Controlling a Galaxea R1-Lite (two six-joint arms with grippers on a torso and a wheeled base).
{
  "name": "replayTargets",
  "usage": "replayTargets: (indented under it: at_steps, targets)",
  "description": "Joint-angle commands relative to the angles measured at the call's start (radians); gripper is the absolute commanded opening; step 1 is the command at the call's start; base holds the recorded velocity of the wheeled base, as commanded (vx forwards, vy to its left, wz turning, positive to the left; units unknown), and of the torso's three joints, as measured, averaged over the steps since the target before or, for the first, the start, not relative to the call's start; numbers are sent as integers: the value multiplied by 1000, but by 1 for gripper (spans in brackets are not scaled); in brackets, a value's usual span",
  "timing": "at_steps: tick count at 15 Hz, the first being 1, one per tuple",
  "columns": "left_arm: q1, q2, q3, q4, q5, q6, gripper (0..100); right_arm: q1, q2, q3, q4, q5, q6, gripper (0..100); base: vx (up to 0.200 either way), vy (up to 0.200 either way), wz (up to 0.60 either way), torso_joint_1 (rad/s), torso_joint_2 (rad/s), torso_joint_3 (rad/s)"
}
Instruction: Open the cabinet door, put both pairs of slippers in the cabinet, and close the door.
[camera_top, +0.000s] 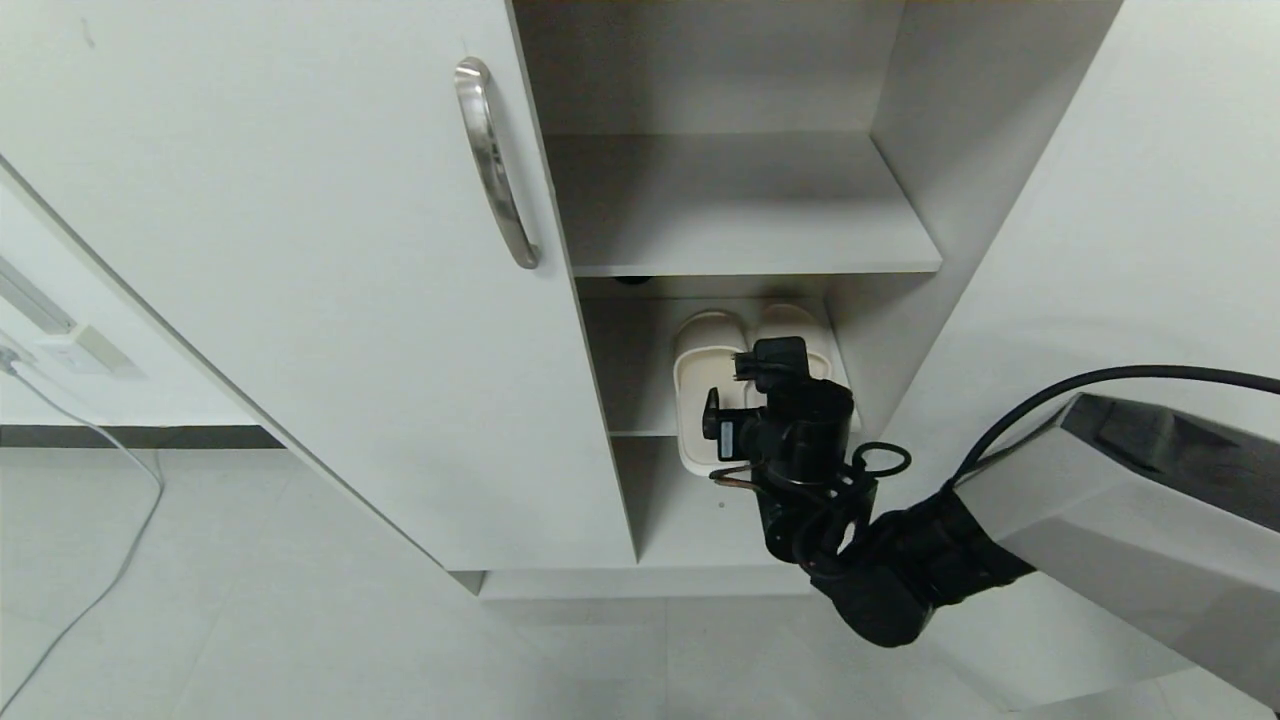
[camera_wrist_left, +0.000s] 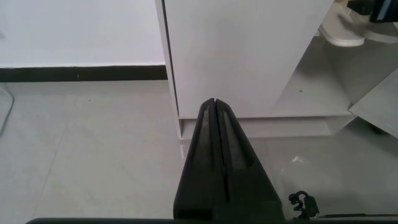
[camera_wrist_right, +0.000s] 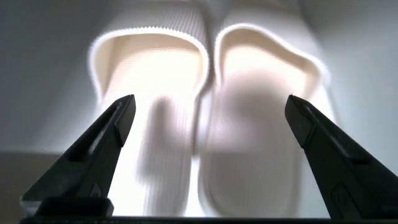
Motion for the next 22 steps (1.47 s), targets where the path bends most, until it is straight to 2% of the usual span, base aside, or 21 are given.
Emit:
replayTargets:
  at_steps: [1,8,22]
  targets:
    - [0,1,0,0,0,0,0,34,-56,91,-42,-6,3,100,-200,0,0,-2,7,-2]
    - [0,1,0,0,-1,1,0,48,-65,98,-42,-7,3,100,-200,0,0,2,3,0]
    - [0,1,0,0,-1,-2,0,54,-59,121,-42,-6,3,100,0,0,0,0,0,0]
